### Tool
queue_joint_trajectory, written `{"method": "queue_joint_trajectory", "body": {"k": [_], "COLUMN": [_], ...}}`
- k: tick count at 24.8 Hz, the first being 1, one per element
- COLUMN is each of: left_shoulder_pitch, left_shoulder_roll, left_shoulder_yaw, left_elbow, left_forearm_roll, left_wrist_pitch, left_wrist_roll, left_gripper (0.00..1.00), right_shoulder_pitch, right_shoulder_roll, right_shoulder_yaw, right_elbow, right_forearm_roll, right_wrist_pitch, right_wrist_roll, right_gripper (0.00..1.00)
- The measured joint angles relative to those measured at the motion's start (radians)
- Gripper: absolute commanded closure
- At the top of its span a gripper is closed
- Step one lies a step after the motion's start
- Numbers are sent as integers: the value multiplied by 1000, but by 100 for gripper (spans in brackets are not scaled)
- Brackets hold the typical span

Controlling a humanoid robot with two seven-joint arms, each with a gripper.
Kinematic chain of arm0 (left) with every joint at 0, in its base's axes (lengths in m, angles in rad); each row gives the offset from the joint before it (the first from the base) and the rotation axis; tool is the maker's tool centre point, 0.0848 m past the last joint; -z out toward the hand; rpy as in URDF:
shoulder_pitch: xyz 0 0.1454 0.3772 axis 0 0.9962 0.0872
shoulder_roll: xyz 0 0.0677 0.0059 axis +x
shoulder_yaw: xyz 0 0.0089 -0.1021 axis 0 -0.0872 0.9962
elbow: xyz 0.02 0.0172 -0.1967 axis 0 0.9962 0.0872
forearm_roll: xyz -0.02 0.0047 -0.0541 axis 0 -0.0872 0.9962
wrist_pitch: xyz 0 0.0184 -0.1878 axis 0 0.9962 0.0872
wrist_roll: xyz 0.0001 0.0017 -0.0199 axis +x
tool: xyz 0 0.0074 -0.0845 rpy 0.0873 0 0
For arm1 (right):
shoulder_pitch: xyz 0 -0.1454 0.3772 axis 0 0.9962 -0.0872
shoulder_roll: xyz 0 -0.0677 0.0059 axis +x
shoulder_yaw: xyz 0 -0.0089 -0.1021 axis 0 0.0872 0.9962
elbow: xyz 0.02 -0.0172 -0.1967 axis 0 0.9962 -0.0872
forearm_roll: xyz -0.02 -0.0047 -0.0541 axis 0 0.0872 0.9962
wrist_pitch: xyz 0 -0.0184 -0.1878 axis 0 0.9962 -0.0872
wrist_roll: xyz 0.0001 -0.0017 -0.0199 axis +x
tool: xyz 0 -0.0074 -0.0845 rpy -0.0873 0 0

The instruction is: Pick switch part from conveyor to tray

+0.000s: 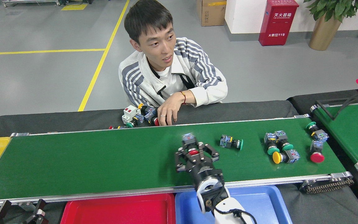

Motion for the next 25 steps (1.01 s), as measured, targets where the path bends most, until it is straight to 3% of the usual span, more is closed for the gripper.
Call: {"method": "queue_joint_trajectory", "body": {"k": [1,4,9,11,13,17,19,25], "left_shoulder_pitch": [0,0,0,0,0,1,1,1], "left_shoulder_roll": [0,0,0,0,0,0,0,0], "left_shoulder_yaw": [0,-3,-8,-4,-3,-2,-2,-2], "left_elbow": [0,-1,-2,-2,-2,-2,-2,-2], "left_forearm_roll": [0,0,0,0,0,0,0,0], "left_wrist_pitch": [0,0,0,0,0,0,0,0], "left_wrist_roll": [0,0,1,1,1,1,2,2], "left_gripper": [0,0,0,0,0,0,0,0], "right_shoulder_pitch": [0,0,3,45,141,297,369,476], "right_shoulder_roll": [0,0,0,-2,-20,-128,-151,-171], "right_shoulder_yaw": [53,157,156,98,14,-193,-307,-447], "right_elbow": [-1,-1,-12,-55,-129,-260,-305,-327], "right_forearm_roll": [1,1,0,0,0,-4,-11,-36], "right_wrist_pitch": [-4,-15,-15,34,110,207,221,224], "right_wrist_roll": [0,-1,-3,-16,-52,-142,-160,-174], "right_gripper": [0,1,1,1,1,1,1,1]}}
